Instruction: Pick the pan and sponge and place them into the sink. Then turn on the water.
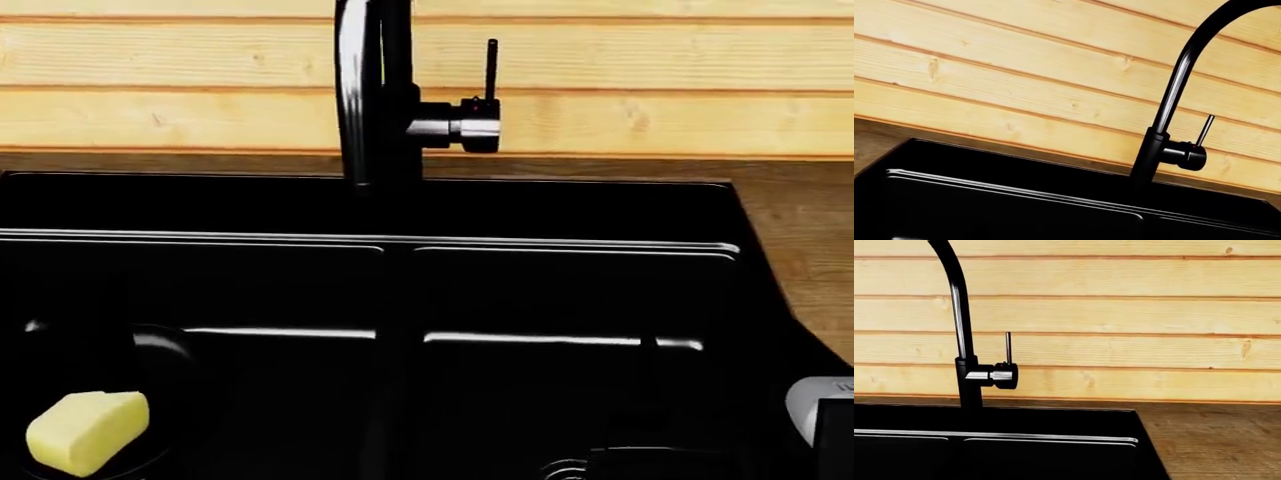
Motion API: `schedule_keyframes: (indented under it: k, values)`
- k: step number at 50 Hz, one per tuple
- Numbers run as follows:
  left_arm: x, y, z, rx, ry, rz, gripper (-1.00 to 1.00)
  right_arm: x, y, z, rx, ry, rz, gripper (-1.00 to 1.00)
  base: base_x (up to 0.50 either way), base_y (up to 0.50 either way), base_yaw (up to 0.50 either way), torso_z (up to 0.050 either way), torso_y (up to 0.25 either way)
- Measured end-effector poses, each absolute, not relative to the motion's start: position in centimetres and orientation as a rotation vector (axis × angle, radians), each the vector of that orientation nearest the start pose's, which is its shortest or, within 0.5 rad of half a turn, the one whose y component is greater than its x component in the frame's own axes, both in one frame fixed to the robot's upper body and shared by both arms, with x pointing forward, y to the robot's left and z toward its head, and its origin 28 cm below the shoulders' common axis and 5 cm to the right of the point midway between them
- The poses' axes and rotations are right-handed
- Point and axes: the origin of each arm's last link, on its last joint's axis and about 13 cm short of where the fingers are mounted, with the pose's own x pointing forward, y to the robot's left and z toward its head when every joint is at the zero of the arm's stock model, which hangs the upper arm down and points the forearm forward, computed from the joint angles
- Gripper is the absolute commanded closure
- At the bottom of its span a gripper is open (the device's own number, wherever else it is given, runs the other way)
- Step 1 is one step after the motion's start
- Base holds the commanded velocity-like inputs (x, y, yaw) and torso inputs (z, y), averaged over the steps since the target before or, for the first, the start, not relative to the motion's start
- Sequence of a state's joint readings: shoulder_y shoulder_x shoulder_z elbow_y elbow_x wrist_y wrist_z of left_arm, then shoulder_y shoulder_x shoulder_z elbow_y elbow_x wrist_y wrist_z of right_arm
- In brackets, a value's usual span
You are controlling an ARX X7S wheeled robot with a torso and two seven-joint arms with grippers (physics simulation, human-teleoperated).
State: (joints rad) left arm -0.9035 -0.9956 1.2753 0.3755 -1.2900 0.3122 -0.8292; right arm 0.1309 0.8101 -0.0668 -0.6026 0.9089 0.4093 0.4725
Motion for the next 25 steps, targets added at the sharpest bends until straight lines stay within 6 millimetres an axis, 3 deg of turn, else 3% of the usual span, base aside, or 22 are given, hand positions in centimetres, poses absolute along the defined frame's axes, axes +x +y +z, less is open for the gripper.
schedule_keyframes:
  k: [12,25]
  values:
    - [23.66,23.76,16.81,-0.237,-0.008,-0.061,-1.00,20.13,-17.43,16.29,-0.008,-0.073,0.039,-1.00,0.11,-0.14,0.00,0.000,0.000]
    - [23.75,23.80,16.76,-0.237,-0.009,-0.054,-1.00,20.16,-17.36,16.14,-0.020,-0.069,0.043,-1.00,0.21,0.00,0.00,0.000,0.000]
